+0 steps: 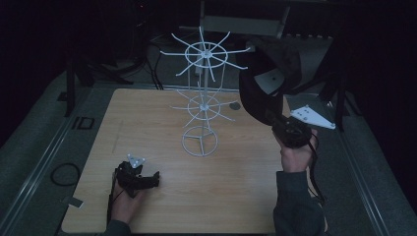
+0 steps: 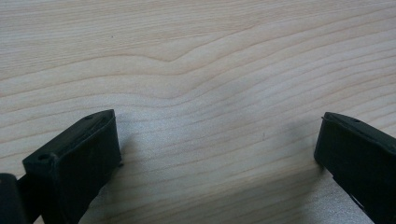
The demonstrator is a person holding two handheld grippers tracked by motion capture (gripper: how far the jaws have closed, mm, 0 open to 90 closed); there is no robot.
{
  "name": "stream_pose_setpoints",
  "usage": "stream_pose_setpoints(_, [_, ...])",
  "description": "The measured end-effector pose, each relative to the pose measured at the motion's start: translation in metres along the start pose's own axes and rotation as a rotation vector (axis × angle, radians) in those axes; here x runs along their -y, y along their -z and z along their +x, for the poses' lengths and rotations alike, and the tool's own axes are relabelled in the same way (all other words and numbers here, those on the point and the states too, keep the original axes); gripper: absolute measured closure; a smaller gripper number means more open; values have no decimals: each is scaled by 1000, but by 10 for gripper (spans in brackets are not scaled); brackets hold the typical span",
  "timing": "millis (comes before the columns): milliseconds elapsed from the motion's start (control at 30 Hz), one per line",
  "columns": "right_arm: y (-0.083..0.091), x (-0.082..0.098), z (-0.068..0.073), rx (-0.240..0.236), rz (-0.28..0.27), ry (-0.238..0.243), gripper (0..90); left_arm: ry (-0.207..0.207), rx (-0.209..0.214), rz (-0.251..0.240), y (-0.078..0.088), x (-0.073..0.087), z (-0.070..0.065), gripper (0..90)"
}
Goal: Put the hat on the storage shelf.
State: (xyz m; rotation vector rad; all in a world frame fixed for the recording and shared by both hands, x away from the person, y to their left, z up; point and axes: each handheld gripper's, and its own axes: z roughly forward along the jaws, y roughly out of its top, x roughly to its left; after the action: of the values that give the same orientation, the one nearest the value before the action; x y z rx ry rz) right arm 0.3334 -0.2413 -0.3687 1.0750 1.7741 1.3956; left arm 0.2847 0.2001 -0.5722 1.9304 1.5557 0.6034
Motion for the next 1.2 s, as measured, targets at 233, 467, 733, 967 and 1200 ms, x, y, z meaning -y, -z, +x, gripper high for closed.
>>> stream_pose_setpoints(233, [-2, 0, 4, -8, 3, 11, 863, 1, 0, -1, 0, 0, 0, 2])
stream_pose_setpoints(467, [-2, 0, 9, 0, 8, 42, 863, 0, 0, 0, 0, 0, 0, 2])
stream_pose_setpoints(733, [-8, 7, 13, 4, 25, 64, 863, -1, -1, 0, 0, 0, 0, 2])
stream_pose_setpoints(967, [-8, 12, 16, 0, 20, 76, 863, -2, 0, 0, 0, 0, 0, 2])
stream_pose_setpoints(1200, [-8, 15, 22, 14, 30, 128, 860, -4, -1, 0, 0, 0, 0, 2])
